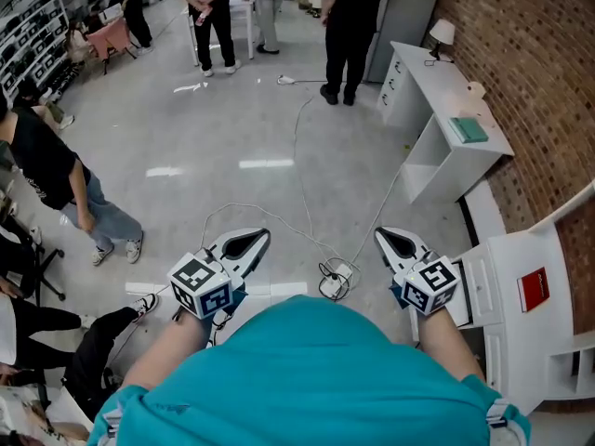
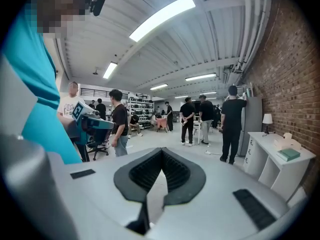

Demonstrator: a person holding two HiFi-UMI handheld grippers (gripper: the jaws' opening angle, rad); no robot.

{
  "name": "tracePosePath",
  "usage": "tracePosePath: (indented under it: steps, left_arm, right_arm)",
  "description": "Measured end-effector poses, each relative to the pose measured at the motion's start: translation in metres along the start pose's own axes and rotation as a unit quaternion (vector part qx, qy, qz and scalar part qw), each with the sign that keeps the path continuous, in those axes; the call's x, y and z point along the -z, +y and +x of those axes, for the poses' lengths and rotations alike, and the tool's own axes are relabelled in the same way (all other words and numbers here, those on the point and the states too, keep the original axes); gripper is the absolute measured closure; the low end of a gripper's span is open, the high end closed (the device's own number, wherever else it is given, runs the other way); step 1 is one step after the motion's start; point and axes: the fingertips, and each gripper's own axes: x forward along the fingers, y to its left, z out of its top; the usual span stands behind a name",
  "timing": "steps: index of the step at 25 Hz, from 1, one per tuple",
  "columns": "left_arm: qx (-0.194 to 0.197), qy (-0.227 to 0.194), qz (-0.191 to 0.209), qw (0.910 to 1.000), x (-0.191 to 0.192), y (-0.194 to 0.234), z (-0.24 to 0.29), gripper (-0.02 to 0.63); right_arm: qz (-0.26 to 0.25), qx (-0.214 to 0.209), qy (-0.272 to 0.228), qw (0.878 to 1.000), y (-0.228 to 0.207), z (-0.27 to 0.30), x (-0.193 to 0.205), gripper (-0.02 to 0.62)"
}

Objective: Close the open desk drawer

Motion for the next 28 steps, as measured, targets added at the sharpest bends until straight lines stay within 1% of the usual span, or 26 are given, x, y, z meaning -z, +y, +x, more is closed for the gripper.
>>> tracePosePath:
  steps: [3, 7, 11, 14, 17, 21, 23, 25, 28]
  left_arm:
    - [-0.004, 0.002, -0.005, 1.0000, 0.001, 0.018, 0.012, 0.591]
    - [-0.011, 0.010, -0.012, 0.9998, 0.003, 0.029, 0.036, 0.591]
    - [-0.028, 0.015, -0.012, 0.9994, 0.006, 0.023, 0.085, 0.591]
    - [-0.060, 0.014, -0.008, 0.9981, 0.002, 0.014, 0.126, 0.591]
    - [-0.091, 0.014, -0.018, 0.9956, -0.004, 0.003, 0.158, 0.591]
    - [-0.111, 0.027, -0.023, 0.9931, 0.002, -0.009, 0.193, 0.591]
    - [-0.122, 0.030, -0.031, 0.9916, 0.008, -0.006, 0.197, 0.591]
    - [-0.125, 0.034, -0.038, 0.9909, 0.014, 0.002, 0.194, 0.591]
    - [-0.112, 0.041, -0.036, 0.9922, 0.019, 0.019, 0.190, 0.591]
  right_arm:
    - [0.002, -0.006, 0.007, 1.000, -0.011, 0.018, 0.003, 0.574]
    - [0.006, -0.021, 0.016, 1.000, -0.032, 0.031, 0.008, 0.574]
    - [0.009, -0.040, 0.012, 0.999, -0.082, 0.027, 0.016, 0.574]
    - [-0.001, -0.071, 0.009, 0.997, -0.126, 0.025, 0.022, 0.574]
    - [-0.002, -0.103, 0.010, 0.995, -0.165, 0.024, 0.021, 0.574]
    - [0.000, -0.116, 0.014, 0.993, -0.209, 0.022, 0.025, 0.574]
    - [0.003, -0.121, 0.009, 0.993, -0.213, 0.026, 0.027, 0.574]
    - [0.006, -0.122, 0.004, 0.993, -0.207, 0.033, 0.029, 0.574]
    - [0.013, -0.111, 0.002, 0.994, -0.196, 0.048, 0.032, 0.574]
